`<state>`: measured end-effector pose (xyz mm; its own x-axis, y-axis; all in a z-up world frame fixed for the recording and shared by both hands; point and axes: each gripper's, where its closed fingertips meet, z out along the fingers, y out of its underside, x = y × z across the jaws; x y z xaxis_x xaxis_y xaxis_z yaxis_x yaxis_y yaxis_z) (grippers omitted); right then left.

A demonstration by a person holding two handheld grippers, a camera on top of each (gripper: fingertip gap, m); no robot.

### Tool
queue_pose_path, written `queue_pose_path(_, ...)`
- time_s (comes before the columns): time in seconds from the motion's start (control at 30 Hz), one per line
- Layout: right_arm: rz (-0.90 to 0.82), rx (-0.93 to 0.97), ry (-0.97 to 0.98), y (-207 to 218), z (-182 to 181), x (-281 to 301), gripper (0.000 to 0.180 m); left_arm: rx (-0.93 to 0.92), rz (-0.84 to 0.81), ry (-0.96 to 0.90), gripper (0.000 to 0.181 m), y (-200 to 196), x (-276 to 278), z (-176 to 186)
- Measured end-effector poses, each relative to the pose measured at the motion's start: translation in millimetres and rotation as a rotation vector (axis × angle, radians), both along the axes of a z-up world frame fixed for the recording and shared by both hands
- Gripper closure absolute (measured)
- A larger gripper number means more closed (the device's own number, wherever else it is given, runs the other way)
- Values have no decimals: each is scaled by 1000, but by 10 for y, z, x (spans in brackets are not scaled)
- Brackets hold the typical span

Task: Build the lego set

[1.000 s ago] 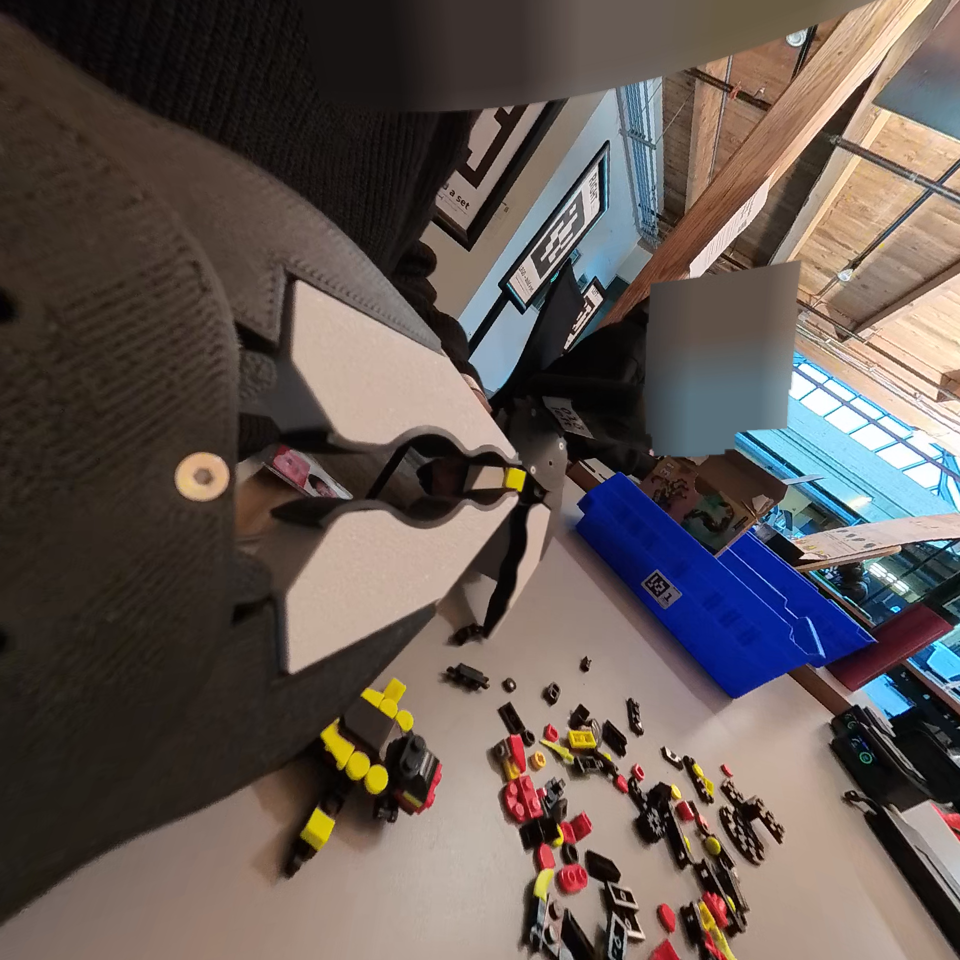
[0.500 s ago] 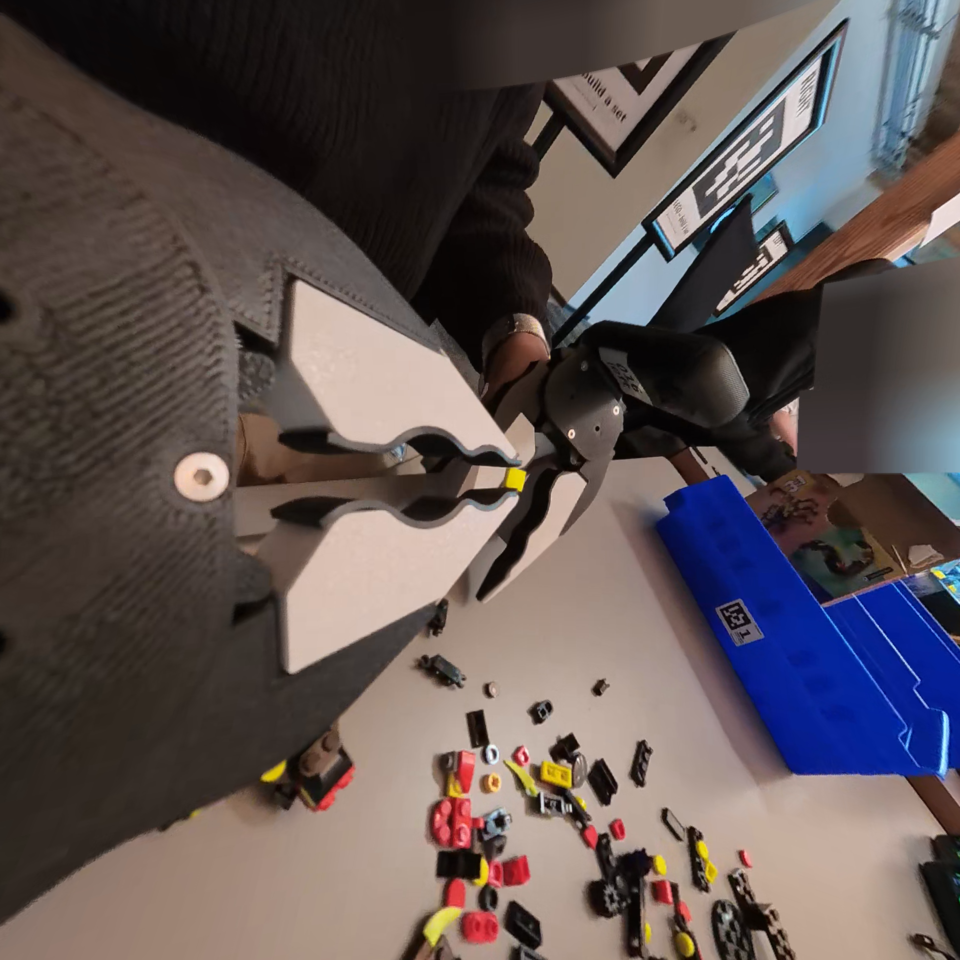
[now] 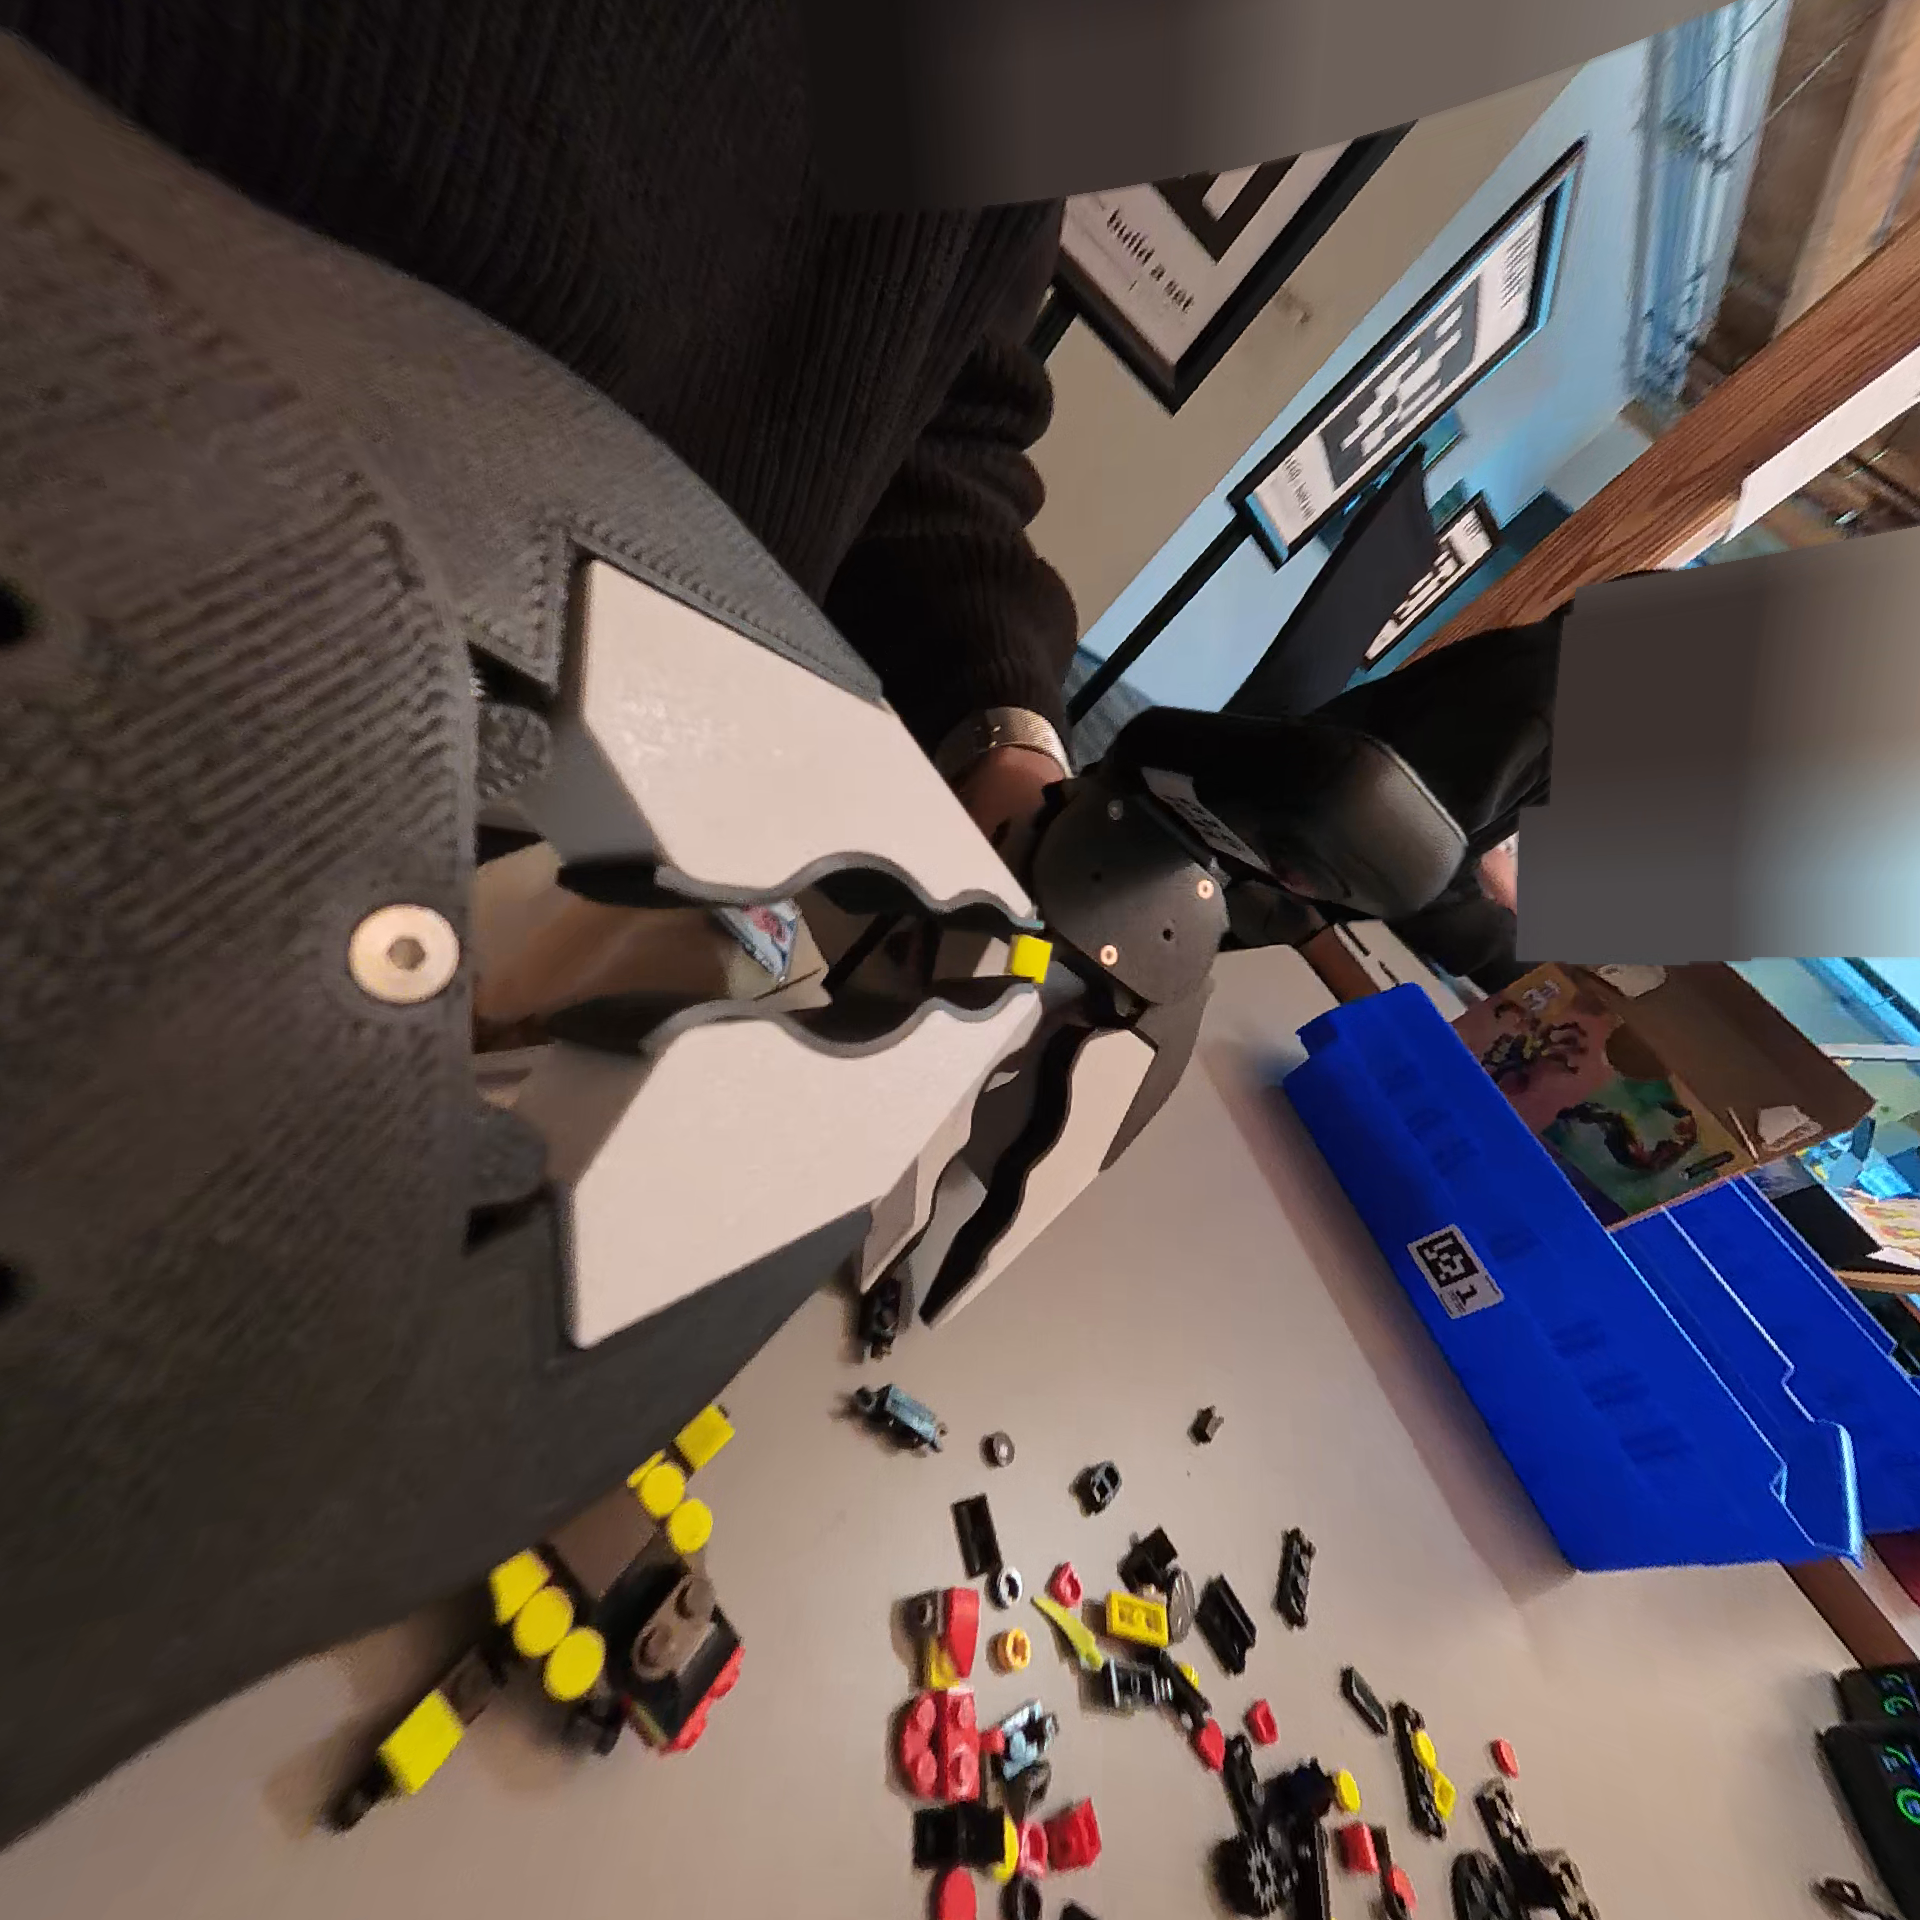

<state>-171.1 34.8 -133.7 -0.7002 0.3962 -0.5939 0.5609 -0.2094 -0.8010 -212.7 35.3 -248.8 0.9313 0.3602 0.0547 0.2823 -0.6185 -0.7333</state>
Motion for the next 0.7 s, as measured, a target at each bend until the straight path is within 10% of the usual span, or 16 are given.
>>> queue_pose_path(0.4,-39,104,5,228,-98,77,174,-10,-404,60,174,140,588,-13)
queue_pose_path(0.7,55,437,38,165,-511,112,174,-19,-371,10,153,38,588,-23)
